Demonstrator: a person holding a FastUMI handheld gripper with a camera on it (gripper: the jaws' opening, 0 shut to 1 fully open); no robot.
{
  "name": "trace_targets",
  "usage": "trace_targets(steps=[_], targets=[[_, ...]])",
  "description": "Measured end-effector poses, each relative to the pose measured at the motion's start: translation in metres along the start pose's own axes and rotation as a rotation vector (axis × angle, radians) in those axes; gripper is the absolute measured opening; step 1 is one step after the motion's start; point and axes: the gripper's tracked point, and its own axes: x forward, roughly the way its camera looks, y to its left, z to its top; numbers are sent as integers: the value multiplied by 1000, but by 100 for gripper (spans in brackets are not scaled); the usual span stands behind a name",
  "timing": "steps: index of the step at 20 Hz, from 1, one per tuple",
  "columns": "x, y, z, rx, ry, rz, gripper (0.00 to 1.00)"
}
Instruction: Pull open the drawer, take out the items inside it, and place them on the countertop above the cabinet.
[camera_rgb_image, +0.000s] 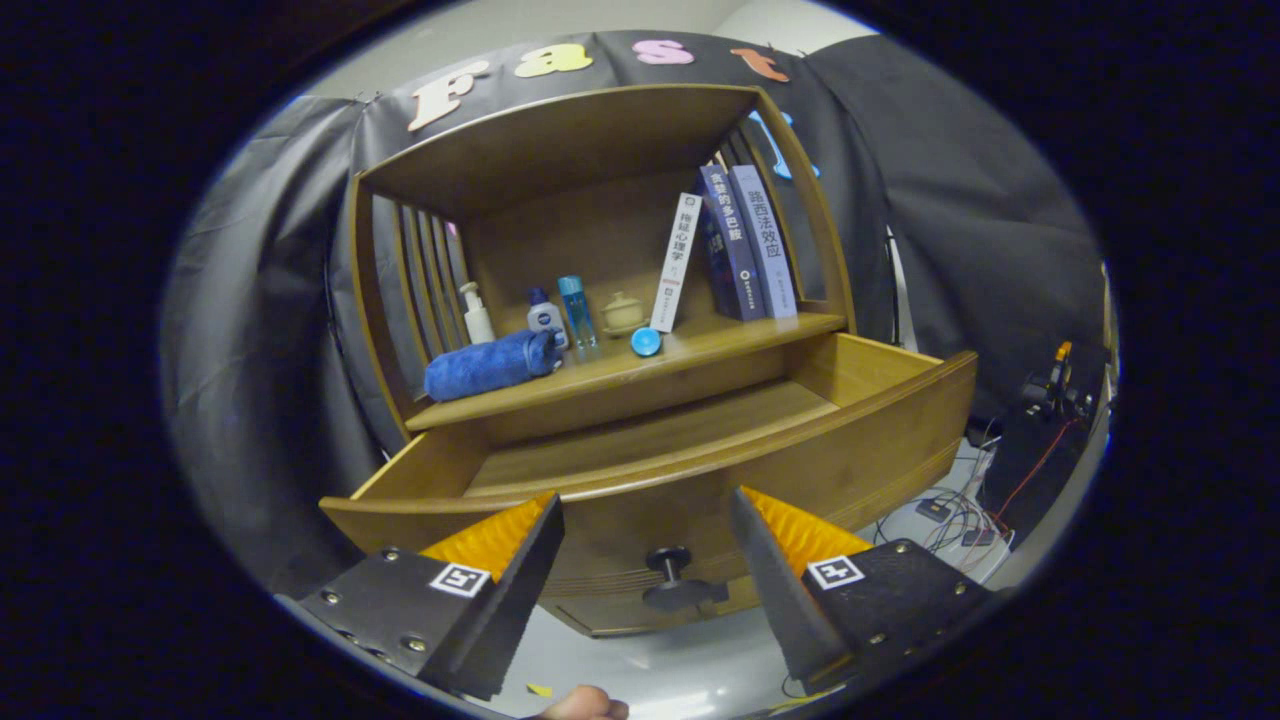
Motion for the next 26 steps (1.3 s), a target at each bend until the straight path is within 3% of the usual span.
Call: trace_targets(steps=[8, 26], targets=[[8, 5, -2, 28, 1, 76, 99], [31, -1, 9, -13, -4, 101, 100]])
